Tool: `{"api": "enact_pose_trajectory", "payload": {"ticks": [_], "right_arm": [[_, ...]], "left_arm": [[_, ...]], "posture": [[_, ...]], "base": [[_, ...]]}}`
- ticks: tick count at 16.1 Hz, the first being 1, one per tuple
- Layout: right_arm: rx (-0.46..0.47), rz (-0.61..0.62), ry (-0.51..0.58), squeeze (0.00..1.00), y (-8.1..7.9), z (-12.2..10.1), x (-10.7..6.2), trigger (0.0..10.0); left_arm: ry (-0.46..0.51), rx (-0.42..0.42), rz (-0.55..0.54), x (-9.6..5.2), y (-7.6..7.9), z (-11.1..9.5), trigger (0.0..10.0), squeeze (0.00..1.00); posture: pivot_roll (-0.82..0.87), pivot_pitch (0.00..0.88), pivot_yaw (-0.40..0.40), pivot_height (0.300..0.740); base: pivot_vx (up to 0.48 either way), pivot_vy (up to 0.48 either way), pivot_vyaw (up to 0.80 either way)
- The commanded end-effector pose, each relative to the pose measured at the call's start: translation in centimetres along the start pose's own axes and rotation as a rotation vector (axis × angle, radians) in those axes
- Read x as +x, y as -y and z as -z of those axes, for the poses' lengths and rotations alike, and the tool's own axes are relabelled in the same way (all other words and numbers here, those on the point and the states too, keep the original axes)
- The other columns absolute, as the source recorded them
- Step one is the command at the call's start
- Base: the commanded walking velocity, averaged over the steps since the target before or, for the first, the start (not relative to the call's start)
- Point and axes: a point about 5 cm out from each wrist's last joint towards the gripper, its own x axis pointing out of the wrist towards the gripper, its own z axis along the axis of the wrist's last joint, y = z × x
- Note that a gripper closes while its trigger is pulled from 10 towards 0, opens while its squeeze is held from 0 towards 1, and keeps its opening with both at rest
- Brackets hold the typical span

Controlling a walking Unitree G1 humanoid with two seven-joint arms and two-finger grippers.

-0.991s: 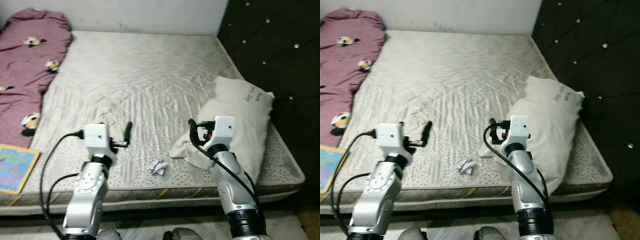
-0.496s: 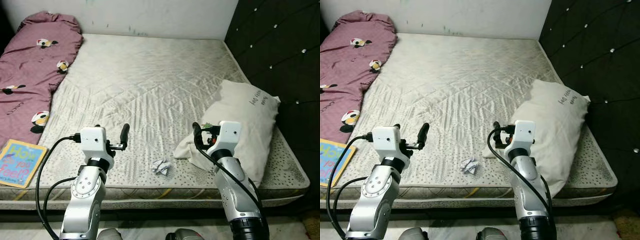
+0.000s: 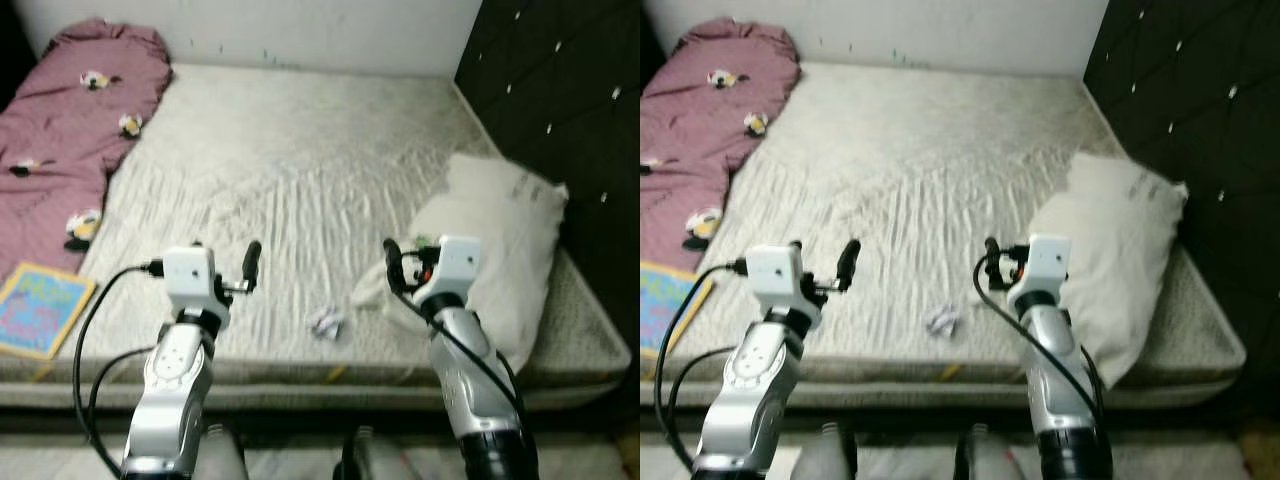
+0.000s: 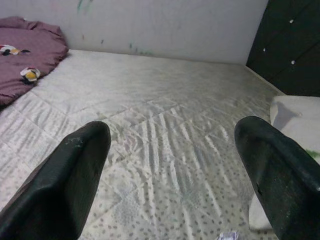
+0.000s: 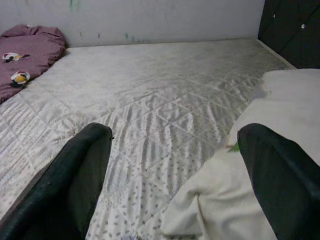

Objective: Clean up the room

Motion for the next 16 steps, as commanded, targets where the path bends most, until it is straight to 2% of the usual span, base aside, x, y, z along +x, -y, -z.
{"api": "enact_pose_trajectory", "payload": {"ticks": [1,7,12,14,16], "right_arm": [[0.007,0.001,0.006,0.0,0.0,-0.2,0.0,10.0],[0.003,-0.005,0.007,0.0,-0.2,-0.2,0.2,10.0],[-0.015,-0.049,0.011,0.0,-1.0,-0.1,0.5,10.0],[-0.012,-0.052,0.012,0.0,-1.1,-0.1,0.5,10.0],[-0.01,-0.046,0.009,0.0,-1.0,0.0,0.5,10.0]], "left_arm": [[-0.015,0.009,-0.002,0.0,0.0,0.3,10.0,0.0],[-0.011,-0.002,-0.006,0.2,0.0,0.1,10.0,0.0],[-0.01,-0.026,-0.003,-0.1,-0.3,0.0,10.0,0.0],[-0.013,-0.027,0.005,-0.2,-0.3,0.1,10.0,0.0],[-0.01,-0.028,0.024,-0.1,-0.1,0.1,10.0,0.0]], "posture": [[0.01,0.0,-0.059,0.612],[0.01,0.0,-0.06,0.612],[0.03,0.0,-0.064,0.612],[0.03,0.0,-0.059,0.612],[0.02,0.0,-0.057,0.612]], "base": [[0.0,0.0,0.0],[0.0,0.0,0.0],[0.0,0.0,0.0],[0.0,0.0,0.51],[0.0,0.0,0.0]]}}
